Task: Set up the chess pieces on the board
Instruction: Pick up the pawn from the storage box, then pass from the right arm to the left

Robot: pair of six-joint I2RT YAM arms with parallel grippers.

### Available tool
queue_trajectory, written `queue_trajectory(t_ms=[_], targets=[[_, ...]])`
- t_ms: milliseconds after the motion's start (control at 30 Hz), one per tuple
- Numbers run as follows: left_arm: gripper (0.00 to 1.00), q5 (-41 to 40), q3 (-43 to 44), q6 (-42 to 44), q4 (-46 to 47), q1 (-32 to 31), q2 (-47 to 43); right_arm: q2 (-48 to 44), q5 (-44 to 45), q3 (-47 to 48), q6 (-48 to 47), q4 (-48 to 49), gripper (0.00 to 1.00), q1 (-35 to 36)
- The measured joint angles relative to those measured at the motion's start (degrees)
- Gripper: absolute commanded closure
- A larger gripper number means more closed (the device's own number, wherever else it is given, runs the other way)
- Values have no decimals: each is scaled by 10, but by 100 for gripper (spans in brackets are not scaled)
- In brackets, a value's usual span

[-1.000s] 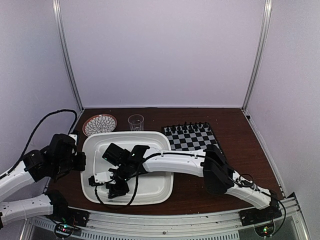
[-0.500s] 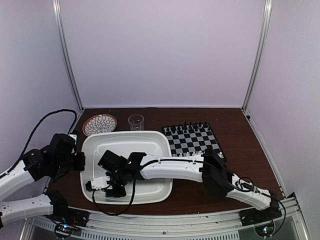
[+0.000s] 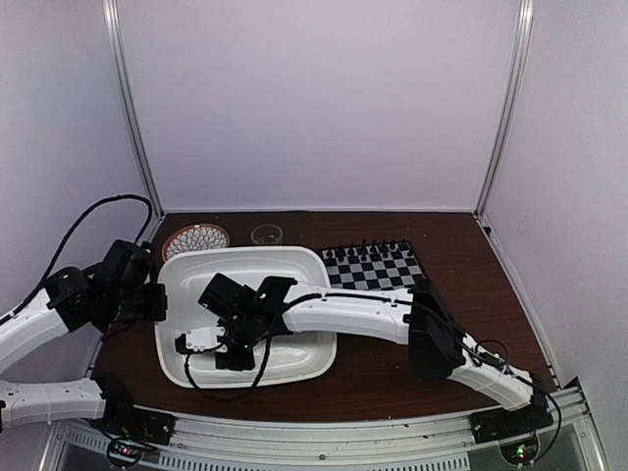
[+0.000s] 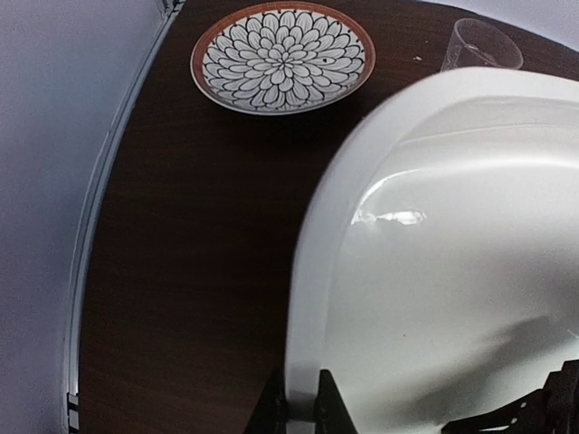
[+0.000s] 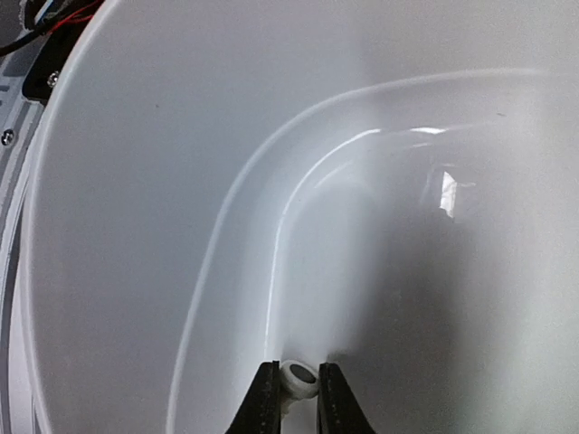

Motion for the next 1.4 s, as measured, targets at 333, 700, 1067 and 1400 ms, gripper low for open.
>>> queue_trajectory(t_ms=[333,700,1067,1400], targets=[[100,24,17,-23,-31,0,52,-80,-98,-19,87,-17,91,-52],[72,144,26,-24,-33,77,171,-124,-227,-54,184,-11,89,-110],[55,194,94,29,7,95,160,-162,-303,-72,290,44,87,-176],[54,307,36,38,226,94,45,-187,-336,-104,374,98,86,-201]])
